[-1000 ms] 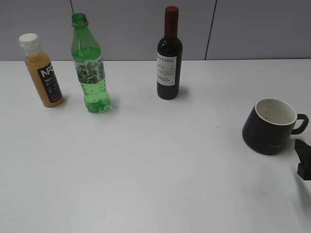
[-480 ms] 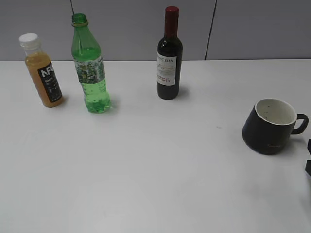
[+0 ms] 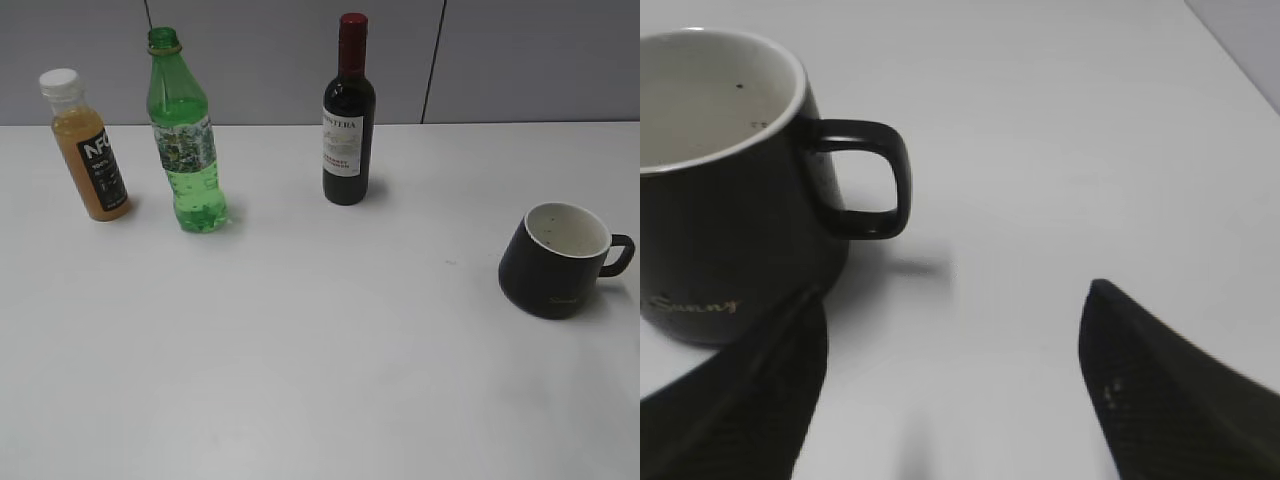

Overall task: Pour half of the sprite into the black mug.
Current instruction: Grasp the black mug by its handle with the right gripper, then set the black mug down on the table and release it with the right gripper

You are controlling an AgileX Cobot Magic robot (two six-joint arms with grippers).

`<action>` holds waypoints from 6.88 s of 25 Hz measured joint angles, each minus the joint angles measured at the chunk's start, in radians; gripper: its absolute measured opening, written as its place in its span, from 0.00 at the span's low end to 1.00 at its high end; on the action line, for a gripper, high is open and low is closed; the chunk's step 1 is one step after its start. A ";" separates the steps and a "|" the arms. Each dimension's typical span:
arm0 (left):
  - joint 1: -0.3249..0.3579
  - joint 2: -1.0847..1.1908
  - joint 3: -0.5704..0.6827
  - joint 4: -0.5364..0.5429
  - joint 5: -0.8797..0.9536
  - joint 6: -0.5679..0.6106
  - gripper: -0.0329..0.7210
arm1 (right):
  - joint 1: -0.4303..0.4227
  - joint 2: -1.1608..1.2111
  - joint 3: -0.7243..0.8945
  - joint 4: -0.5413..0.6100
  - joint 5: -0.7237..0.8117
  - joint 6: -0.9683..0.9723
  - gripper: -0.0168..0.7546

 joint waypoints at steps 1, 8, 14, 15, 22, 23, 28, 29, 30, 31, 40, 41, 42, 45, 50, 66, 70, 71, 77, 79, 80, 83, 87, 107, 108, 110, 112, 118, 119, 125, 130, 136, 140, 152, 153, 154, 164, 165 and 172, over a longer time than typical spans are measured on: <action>0.000 0.000 0.000 0.000 0.000 0.000 0.36 | -0.045 0.000 -0.001 -0.070 0.000 0.015 0.79; 0.000 0.000 0.000 0.000 0.000 0.000 0.36 | -0.167 0.064 -0.101 -0.323 0.000 0.093 0.79; 0.000 0.000 0.000 0.000 0.000 0.000 0.36 | -0.167 0.130 -0.173 -0.393 -0.002 0.127 0.79; 0.000 0.000 0.000 0.000 0.000 0.000 0.36 | -0.167 0.131 -0.175 -0.393 -0.002 0.127 0.79; 0.000 0.000 0.000 0.000 0.000 0.000 0.36 | -0.167 0.176 -0.213 -0.396 -0.006 0.127 0.79; 0.000 0.000 0.000 0.000 0.000 0.000 0.36 | -0.167 0.188 -0.213 -0.397 -0.006 0.126 0.79; 0.000 0.000 0.000 0.000 0.000 0.000 0.36 | -0.167 0.221 -0.245 -0.401 -0.005 0.125 0.79; 0.000 0.000 0.000 0.000 0.000 0.000 0.36 | -0.167 0.228 -0.255 -0.402 -0.005 0.125 0.79; 0.000 0.000 0.000 0.000 0.000 0.000 0.36 | -0.167 0.235 -0.262 -0.403 -0.005 0.125 0.79; 0.000 0.000 0.000 0.000 0.000 0.000 0.36 | -0.167 0.241 -0.267 -0.404 -0.005 0.125 0.79; 0.000 0.000 0.000 0.000 0.000 0.000 0.36 | -0.167 0.293 -0.311 -0.418 -0.005 0.125 0.79; 0.000 0.000 0.000 0.000 0.000 0.000 0.36 | -0.167 0.301 -0.314 -0.418 -0.005 0.125 0.79; 0.000 0.000 0.000 0.000 0.000 0.000 0.36 | -0.167 0.308 -0.318 -0.419 -0.005 0.125 0.79; 0.000 0.000 0.000 0.000 0.000 0.000 0.36 | -0.167 0.326 -0.332 -0.425 -0.005 0.125 0.79; 0.000 0.000 0.000 0.000 0.000 0.000 0.36 | -0.167 0.329 -0.349 -0.433 -0.005 0.125 0.79; 0.000 0.000 0.000 0.000 0.000 0.000 0.36 | -0.167 0.381 -0.391 -0.452 -0.005 0.126 0.78; 0.000 0.000 0.000 0.000 0.000 0.000 0.36 | -0.167 0.409 -0.417 -0.474 -0.005 0.141 0.78; 0.000 0.000 0.000 0.000 0.000 0.000 0.36 | -0.167 0.412 -0.421 -0.477 -0.005 0.143 0.78; 0.000 0.000 0.000 0.000 0.000 0.000 0.36 | -0.164 0.417 -0.459 -0.490 -0.005 0.148 0.78; 0.000 0.000 0.000 0.000 0.000 0.000 0.36 | -0.157 0.424 -0.469 -0.490 -0.005 0.148 0.78; 0.000 0.000 0.000 0.000 0.000 0.000 0.36 | -0.155 0.428 -0.468 -0.490 -0.005 0.148 0.78; 0.000 0.000 0.000 0.000 0.000 0.000 0.36 | -0.146 0.436 -0.468 -0.490 -0.005 0.148 0.78; 0.000 0.000 0.000 0.000 0.000 0.000 0.36 | -0.146 0.446 -0.479 -0.490 -0.005 0.149 0.78; 0.000 0.000 0.000 0.000 0.000 0.000 0.36 | -0.077 0.464 -0.512 -0.485 -0.011 0.151 0.54; 0.000 0.000 0.000 0.000 0.000 0.000 0.36 | -0.077 0.465 -0.512 -0.486 -0.011 0.151 0.48; 0.000 0.000 0.000 0.000 0.000 0.000 0.36 | -0.077 0.465 -0.512 -0.486 -0.011 0.151 0.31; 0.000 0.000 0.000 0.000 0.000 0.000 0.36 | -0.077 0.465 -0.512 -0.489 -0.011 0.151 0.14; 0.000 0.000 0.000 0.000 0.000 0.000 0.36 | -0.077 0.465 -0.513 -0.491 -0.010 0.147 0.07; 0.000 0.000 0.000 0.000 0.000 0.000 0.36 | -0.077 0.465 -0.513 -0.491 -0.010 0.147 0.07; 0.000 0.000 0.000 0.000 0.000 0.000 0.36 | -0.077 0.454 -0.513 -0.517 0.002 0.176 0.07; 0.000 0.000 0.000 0.000 0.000 0.000 0.36 | -0.077 0.377 -0.490 -0.585 0.040 0.181 0.07; 0.000 0.000 0.000 0.000 0.000 0.000 0.36 | -0.068 0.266 -0.471 -0.656 0.041 0.209 0.07; 0.000 0.000 0.000 0.000 0.000 0.000 0.36 | -0.012 0.250 -0.469 -0.662 0.041 0.298 0.07; 0.000 0.000 0.000 0.000 0.000 0.000 0.36 | 0.300 0.250 -0.575 -0.625 0.045 0.315 0.06; 0.000 0.000 0.000 0.000 0.000 0.000 0.36 | 0.321 0.254 -0.593 -0.629 0.045 0.315 0.07; 0.000 0.000 0.000 0.000 0.000 0.000 0.36 | 0.336 0.259 -0.609 -0.636 0.044 0.318 0.07; 0.000 0.000 0.000 0.000 0.000 0.000 0.36 | 0.484 0.399 -0.827 -0.756 0.043 0.443 0.06; 0.000 0.000 0.000 0.000 0.000 0.000 0.36 | 0.502 0.415 -0.844 -0.756 0.043 0.444 0.06; 0.000 0.000 0.000 0.000 0.000 0.000 0.36 | 0.618 0.503 -0.937 -0.751 0.043 0.448 0.06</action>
